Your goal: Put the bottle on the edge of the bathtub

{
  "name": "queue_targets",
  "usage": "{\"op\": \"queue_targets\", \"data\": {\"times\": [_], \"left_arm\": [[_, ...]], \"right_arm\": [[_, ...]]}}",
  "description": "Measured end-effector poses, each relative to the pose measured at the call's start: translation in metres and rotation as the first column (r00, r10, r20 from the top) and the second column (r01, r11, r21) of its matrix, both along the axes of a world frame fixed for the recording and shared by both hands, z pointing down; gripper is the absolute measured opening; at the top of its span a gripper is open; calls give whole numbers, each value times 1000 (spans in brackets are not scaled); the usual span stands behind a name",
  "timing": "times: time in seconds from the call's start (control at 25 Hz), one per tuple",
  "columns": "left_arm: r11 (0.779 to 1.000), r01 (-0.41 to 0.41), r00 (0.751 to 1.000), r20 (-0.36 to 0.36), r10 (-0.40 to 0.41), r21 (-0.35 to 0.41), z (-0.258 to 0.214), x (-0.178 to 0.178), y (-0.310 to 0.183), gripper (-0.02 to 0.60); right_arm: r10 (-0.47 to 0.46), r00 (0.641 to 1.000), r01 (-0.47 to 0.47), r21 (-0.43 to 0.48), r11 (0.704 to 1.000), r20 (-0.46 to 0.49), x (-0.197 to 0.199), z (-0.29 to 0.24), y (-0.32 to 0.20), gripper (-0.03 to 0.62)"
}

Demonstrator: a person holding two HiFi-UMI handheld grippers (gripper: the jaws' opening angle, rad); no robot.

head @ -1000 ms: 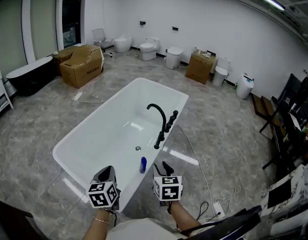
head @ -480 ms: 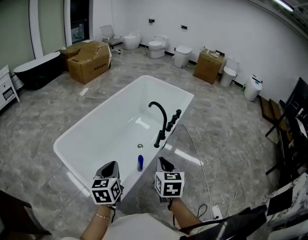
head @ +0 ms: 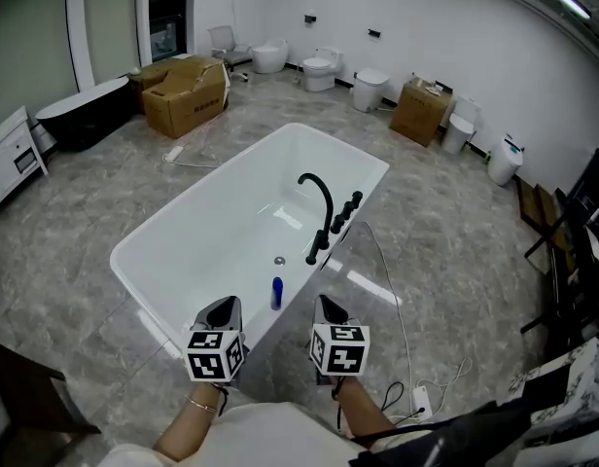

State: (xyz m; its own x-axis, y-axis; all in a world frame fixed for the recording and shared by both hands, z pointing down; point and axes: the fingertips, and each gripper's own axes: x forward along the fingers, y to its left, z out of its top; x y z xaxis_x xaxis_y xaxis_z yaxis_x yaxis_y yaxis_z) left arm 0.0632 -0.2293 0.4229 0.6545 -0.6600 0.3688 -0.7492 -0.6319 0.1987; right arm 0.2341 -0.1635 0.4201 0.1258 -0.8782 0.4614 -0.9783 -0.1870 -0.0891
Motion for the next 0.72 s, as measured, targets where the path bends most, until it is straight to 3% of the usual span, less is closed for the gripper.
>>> {"op": "queue_targets", "data": {"times": [0.72], "left_arm": [[1000,-3,1000,5,3,-9,4,-3,10,11]], "right_arm": [[-7,999,6,-21,1000,-52,-7,2,11,26]]}}
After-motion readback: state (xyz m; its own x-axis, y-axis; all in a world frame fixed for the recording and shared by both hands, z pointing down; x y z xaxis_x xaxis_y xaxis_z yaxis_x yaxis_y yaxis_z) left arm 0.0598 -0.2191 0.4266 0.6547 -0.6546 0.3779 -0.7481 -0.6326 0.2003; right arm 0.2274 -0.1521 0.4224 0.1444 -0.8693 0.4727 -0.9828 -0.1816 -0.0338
